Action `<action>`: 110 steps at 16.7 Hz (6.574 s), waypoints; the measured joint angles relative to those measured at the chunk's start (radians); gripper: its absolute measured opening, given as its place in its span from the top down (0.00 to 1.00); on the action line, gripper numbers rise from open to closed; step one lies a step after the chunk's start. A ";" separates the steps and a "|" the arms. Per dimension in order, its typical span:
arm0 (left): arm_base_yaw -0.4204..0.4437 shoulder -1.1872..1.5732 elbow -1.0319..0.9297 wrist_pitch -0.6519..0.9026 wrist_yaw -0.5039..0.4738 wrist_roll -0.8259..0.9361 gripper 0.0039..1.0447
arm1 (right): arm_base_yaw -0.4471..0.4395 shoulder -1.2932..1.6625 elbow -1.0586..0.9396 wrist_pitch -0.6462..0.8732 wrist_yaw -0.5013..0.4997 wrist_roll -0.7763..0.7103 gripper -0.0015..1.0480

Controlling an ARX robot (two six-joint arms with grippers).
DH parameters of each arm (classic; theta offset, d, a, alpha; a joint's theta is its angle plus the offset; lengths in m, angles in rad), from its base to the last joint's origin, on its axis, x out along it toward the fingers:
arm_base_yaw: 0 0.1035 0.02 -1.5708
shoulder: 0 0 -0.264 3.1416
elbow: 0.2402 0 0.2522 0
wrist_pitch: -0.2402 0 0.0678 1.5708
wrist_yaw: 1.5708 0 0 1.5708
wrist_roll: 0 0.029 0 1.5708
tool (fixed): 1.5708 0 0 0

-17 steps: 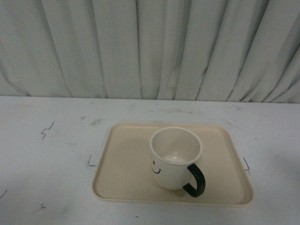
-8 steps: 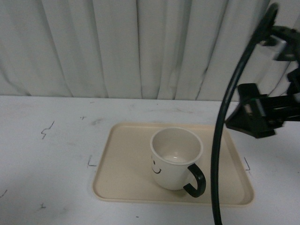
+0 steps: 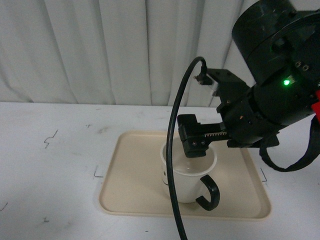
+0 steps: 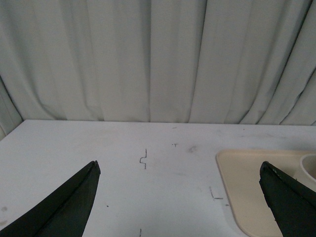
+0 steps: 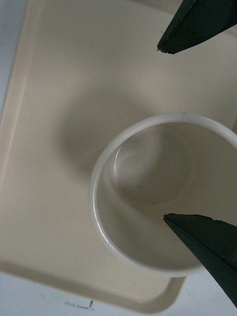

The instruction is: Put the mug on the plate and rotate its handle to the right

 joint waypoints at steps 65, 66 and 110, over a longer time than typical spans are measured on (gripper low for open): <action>0.000 0.000 0.000 0.000 -0.002 0.000 0.06 | -0.355 -0.931 -1.128 1.167 0.110 -0.131 0.98; 0.000 0.000 0.000 0.000 0.000 0.000 0.06 | -0.356 -0.964 -1.137 1.141 0.106 -0.131 0.98; 0.000 0.000 0.000 0.000 0.000 0.000 0.06 | -0.356 -1.963 -1.189 0.216 0.104 -0.130 0.07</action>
